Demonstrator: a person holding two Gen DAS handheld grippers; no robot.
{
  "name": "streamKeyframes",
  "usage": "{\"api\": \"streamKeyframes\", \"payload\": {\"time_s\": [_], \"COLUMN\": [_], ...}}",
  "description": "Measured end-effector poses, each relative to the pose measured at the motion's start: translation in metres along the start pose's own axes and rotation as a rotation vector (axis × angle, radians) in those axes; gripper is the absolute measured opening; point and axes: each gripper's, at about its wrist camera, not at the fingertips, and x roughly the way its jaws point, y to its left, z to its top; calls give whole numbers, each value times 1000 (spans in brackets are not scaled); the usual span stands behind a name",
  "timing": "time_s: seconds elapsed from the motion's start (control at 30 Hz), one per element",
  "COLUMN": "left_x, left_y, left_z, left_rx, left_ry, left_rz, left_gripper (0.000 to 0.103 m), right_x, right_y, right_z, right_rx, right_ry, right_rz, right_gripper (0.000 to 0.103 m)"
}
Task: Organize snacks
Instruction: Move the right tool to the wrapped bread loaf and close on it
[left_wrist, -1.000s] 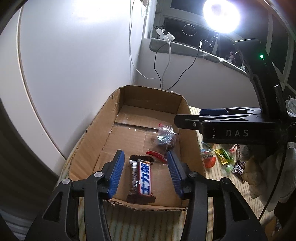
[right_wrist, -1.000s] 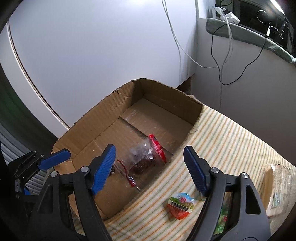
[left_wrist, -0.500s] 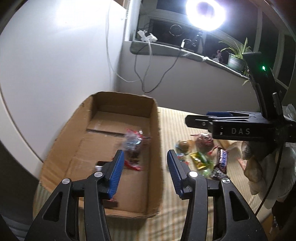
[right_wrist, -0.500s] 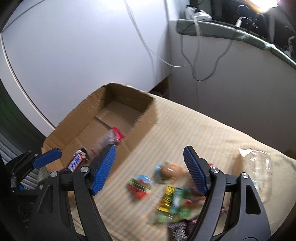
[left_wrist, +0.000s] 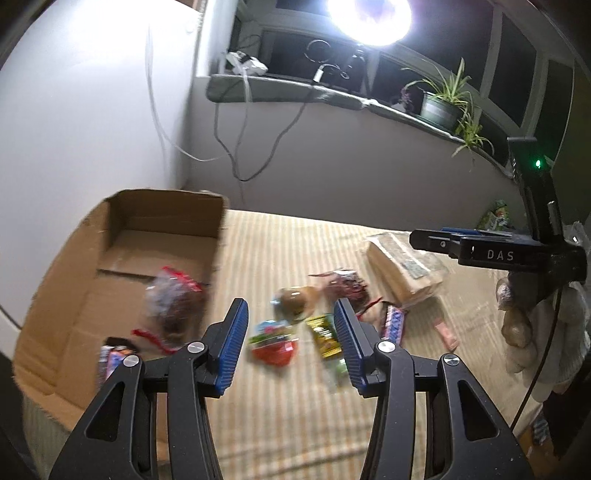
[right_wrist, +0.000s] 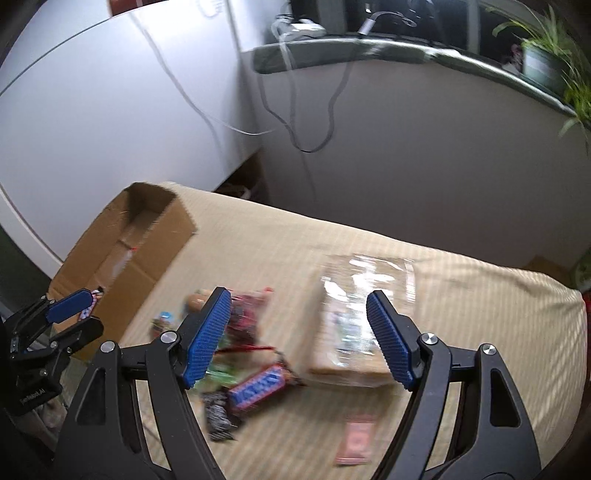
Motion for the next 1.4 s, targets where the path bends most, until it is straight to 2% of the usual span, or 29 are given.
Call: {"api": "streamKeyframes", "payload": {"time_s": [0.17, 0.3, 0.63, 0.8, 1.03, 1.27, 1.33, 1.4], "left_x": [17, 38, 93, 124, 145, 153, 154, 154], "left_y": [-21, -39, -78, -83, -92, -107, -109, -112], "left_z": [8, 16, 32, 38, 37, 40, 40, 40], "left_rx": [-2, -16, -26, -74, -64, -16, -7, -3], "left_ry": [12, 55, 172, 248, 311, 317, 315, 310], "left_rz": [-60, -148, -299, -356, -365, -369, -369, -376], "left_gripper": [61, 62, 64, 64, 64, 64, 63, 63], "right_x": [0, 5, 40, 53, 63, 71, 75, 75], "right_y": [-34, -59, -97, -100, -104, -102, -97, -94], "right_z": [-8, -14, -22, -22, -21, -20, -20, -20], "right_rx": [49, 96, 233, 249, 273, 284, 286, 287], "right_ry": [18, 43, 156, 182, 195, 214, 230, 231], "right_rz": [-24, -16, 152, 181, 211, 250, 275, 265], "right_gripper": [78, 78, 78, 78, 78, 78, 72, 70]}}
